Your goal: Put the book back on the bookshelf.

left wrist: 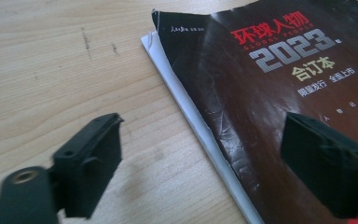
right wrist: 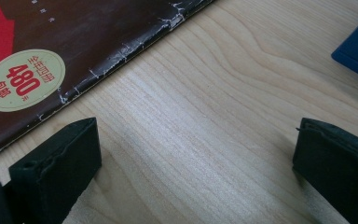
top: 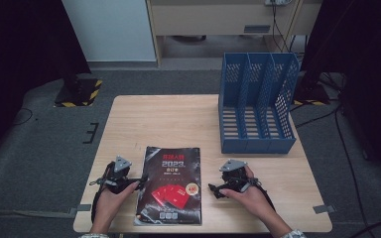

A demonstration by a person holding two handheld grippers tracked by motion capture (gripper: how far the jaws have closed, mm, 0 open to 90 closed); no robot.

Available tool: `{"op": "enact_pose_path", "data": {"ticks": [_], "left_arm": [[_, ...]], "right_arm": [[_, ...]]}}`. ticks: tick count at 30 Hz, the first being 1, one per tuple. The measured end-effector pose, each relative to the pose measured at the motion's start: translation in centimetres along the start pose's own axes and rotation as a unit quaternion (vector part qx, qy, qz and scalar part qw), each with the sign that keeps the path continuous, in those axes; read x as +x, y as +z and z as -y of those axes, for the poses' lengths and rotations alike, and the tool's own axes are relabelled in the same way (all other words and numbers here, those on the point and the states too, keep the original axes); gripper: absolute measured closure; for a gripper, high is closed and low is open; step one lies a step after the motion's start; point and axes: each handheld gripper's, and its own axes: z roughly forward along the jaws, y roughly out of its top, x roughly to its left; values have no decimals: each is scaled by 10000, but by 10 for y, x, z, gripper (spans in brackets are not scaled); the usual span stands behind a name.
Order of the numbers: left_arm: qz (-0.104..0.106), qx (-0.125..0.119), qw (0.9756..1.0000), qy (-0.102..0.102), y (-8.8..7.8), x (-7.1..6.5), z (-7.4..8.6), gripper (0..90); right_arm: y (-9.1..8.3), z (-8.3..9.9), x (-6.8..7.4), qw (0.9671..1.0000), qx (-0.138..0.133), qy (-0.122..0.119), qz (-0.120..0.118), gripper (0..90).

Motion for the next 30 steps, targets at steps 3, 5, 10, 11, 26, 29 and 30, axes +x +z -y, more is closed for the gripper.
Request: {"op": "enact_pose_path", "data": {"ticks": [3, 5, 10, 11, 26, 29, 30], "left_arm": [[36, -25, 10000, 40, 2, -3, -2, 254], [116, 23, 9999, 69, 5, -6, -3, 332], [143, 170, 9997, 121, 13, -9, -4, 413], [139, 192, 9997, 109, 14, -9, -4, 424], [350, -27, 9994, -28, 15, -11, -8, 426], [409, -52, 9991, -4, 11, -15, -9, 419], [408, -29, 9992, -3, 11, -15, -8, 416]], "right_arm": [[0, 0, 2, 9999, -84, -45, -44, 93], [-5, -5, 3, 9995, -243, -3, -190, 325], [-6, -14, 22, 9963, -539, -243, -622, 462], [-5, -15, 27, 9959, -530, -329, -655, 457], [14, -17, 56, 9937, -278, -452, -985, 235], [15, -17, 57, 9938, -283, -452, -978, 235], [15, -17, 57, 9938, -285, -454, -973, 235]]}}
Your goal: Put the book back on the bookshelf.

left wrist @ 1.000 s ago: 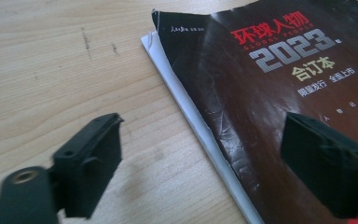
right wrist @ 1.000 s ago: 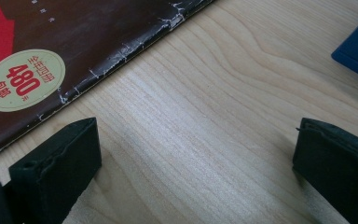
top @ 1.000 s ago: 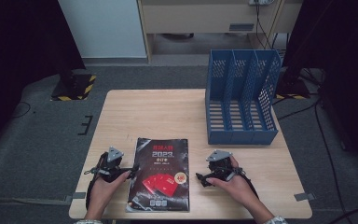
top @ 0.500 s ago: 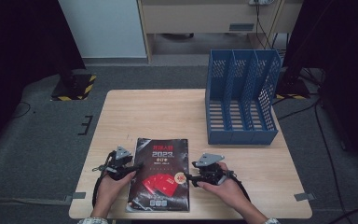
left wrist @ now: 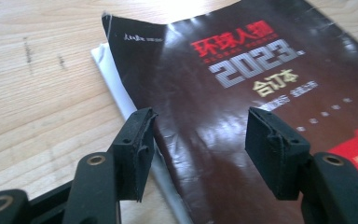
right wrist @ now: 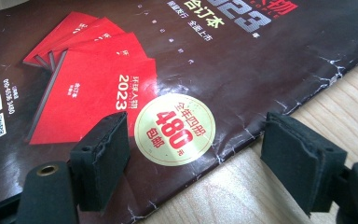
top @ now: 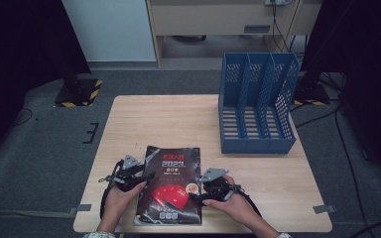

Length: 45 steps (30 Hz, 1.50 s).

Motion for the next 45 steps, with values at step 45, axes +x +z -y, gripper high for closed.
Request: {"op": "enact_pose_path", "data": {"ticks": [45], "left_arm": [[822, 269, 9962, 79, 17, -21, -6, 672]], "right_arm": [[0, 0, 0, 10000, -2, 1, 21, 235]]}}
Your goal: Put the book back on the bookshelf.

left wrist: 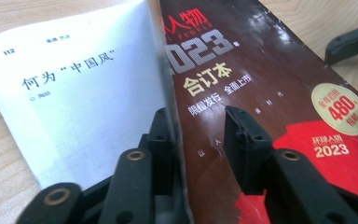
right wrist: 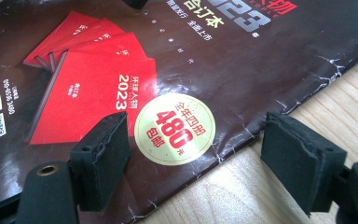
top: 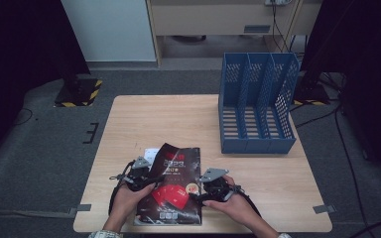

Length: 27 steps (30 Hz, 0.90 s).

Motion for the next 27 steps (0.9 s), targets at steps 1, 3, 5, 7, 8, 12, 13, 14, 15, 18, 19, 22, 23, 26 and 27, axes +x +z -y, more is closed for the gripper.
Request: {"op": "enact_pose_path", "data": {"ticks": [1, 3, 5, 7, 8, 12, 13, 14, 15, 18, 19, 22, 23, 26, 27], "left_arm": [[-7, 1, 10000, -19, 0, 0, 0, 692], [-82, 20, 9999, -67, 0, 1, 0, 739], [-163, 29, 9998, -98, 0, 1, -1, 793], [-209, 45, 9998, -41, 0, -1, -1, 820], [-217, 52, 9998, -4, 0, -2, -2, 834], [-200, -37, 9998, 42, -6, -4, -3, 893], [-194, -82, 9998, 60, -8, -5, -3, 895], [-190, -125, 9997, 92, -10, -6, -4, 897], [-190, -125, 9997, 92, -10, -6, -4, 897], [-175, -343, 9992, 132, -18, -10, -4, 898], [-141, -531, 9984, 139, -24, -12, -5, 898], [-90, -748, 9969, 224, -32, -16, -7, 898], [-90, -748, 9969, 224, -32, -16, -7, 899], [-36, -1049, 9942, 230, -41, -19, -9, 899], [-36, -1049, 9942, 230, -41, -19, -9, 899]], "right_arm": [[0, 0, 0, 10000, 0, 1, -2, 235], [0, 0, 0, 10000, -3, 7, 2, 233], [0, 0, 0, 10000, -3, 11, 1, 232], [0, 0, 0, 10000, 1, 15, 6, 221], [0, 0, -1, 10000, -3, 23, 23, 215], [-1, 0, -3, 10000, -5, 78, 14, 167], [-1, 0, -4, 9999, -9, 114, -14, 155], [-1, 0, -5, 9999, -33, 141, -38, 148], [-1, 0, -5, 9999, -33, 141, -38, 148], [-2, 0, -6, 9996, -72, 237, -137, 124], [-2, -1, -7, 9993, -133, 296, -193, 114], [-4, -1, -9, 9986, -230, 372, -306, 108], [-4, -1, -9, 9986, -230, 372, -306, 108], [-5, -2, -12, 9981, -276, 444, -322, 108], [-5, -2, -12, 9981, -276, 444, -322, 108]]}}
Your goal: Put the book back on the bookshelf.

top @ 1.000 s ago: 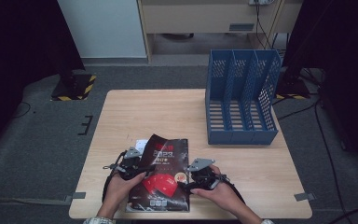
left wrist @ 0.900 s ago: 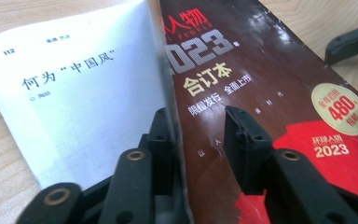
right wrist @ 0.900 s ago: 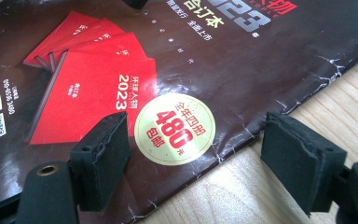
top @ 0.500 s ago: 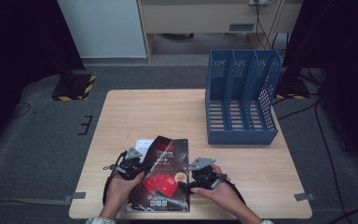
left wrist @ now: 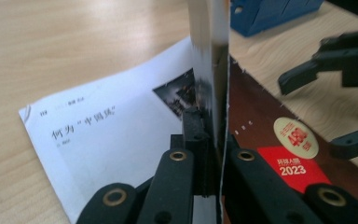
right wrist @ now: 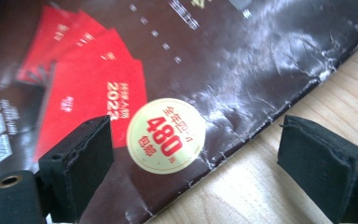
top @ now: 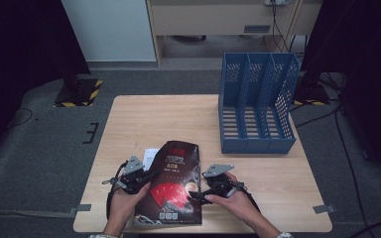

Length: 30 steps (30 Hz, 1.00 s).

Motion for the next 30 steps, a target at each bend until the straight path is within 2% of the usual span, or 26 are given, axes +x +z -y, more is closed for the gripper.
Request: {"op": "enact_pose_path", "data": {"ticks": [8, 9, 14, 18, 23, 25, 27, 28, 29, 30], "left_arm": [[53, -197, 9997, 111, -6, -5, -2, 899], [62, -221, 9997, 121, -7, -5, -3, 899], [92, -273, 9995, 134, -8, -5, -3, 899], [82, -261, 9995, 128, -7, -4, -2, 898], [11, -108, 9999, -13, -4, 1, 1, 894], [-103, -21, 9999, -52, -2, 3, 2, 875], [-365, 42, 9993, -34, -2, 4, 3, 814], [-596, 81, 9982, -55, -2, 6, 4, 762], [-917, 154, 9956, -129, -2, 10, 6, 602], [-917, 154, 9956, -129, -2, 10, 6, 552]], "right_arm": [[2, -4, -5, 9999, -18, 132, -82, 103], [5, -5, -8, 9997, -32, 219, -92, 103], [13, -6, -12, 9991, 60, 364, -204, 106], [18, -10, -11, 9985, 8, 452, -310, 120], [19, -10, -8, 9991, 60, 339, -250, 130], [19, -9, -8, 9992, 56, 313, -241, 130], [18, -9, -8, 9991, 73, 321, -254, 131], [19, -9, -8, 9992, 51, 313, -235, 131], [19, -9, -7, 9993, 84, 297, -214, 131], [19, -9, -7, 9993, 84, 297, -214, 131]]}}
